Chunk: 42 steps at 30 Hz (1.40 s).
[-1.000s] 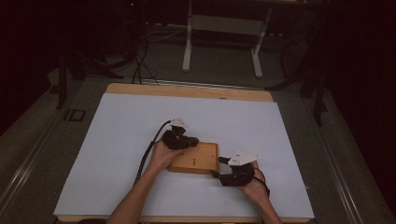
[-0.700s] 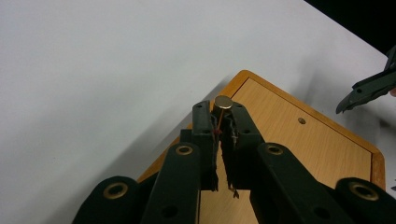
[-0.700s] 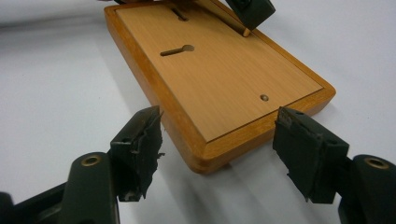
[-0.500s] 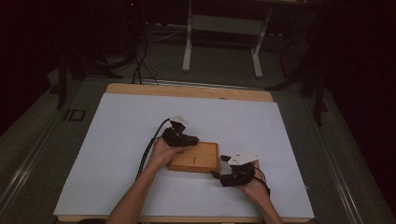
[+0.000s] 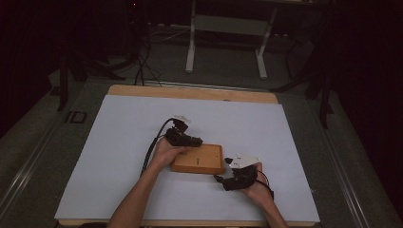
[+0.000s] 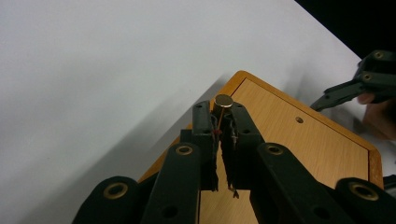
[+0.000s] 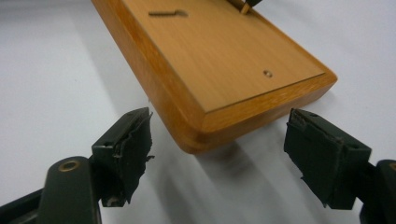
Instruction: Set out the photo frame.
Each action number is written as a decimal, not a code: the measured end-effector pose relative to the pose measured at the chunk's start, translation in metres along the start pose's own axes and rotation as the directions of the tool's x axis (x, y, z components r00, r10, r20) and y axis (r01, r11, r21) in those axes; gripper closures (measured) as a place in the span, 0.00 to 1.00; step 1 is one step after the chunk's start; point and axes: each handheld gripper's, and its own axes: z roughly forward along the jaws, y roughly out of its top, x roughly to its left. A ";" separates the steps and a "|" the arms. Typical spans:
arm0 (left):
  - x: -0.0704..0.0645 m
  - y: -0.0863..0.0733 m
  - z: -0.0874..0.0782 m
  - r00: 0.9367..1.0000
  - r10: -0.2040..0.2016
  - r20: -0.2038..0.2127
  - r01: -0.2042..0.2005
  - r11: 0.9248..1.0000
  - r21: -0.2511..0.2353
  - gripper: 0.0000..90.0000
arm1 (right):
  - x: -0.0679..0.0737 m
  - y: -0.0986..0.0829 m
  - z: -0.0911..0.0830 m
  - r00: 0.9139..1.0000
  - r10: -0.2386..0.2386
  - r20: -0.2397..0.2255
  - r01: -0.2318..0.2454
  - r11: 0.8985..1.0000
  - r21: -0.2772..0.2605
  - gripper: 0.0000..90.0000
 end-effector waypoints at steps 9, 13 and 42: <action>0.002 0.001 0.000 1.000 -0.005 0.014 0.005 1.000 0.008 0.94 | 0.001 0.001 0.009 0.998 -0.041 0.051 0.040 0.999 0.020 0.32; 0.003 0.001 0.000 1.000 -0.016 0.017 0.016 1.000 0.006 0.94 | 0.002 0.001 0.010 0.996 -0.051 0.076 0.050 0.999 0.016 0.32; -0.005 -0.005 -0.005 0.995 -0.030 0.099 0.021 0.996 0.083 0.94 | 0.012 0.015 0.000 0.988 -0.125 0.093 0.132 0.988 -0.076 0.30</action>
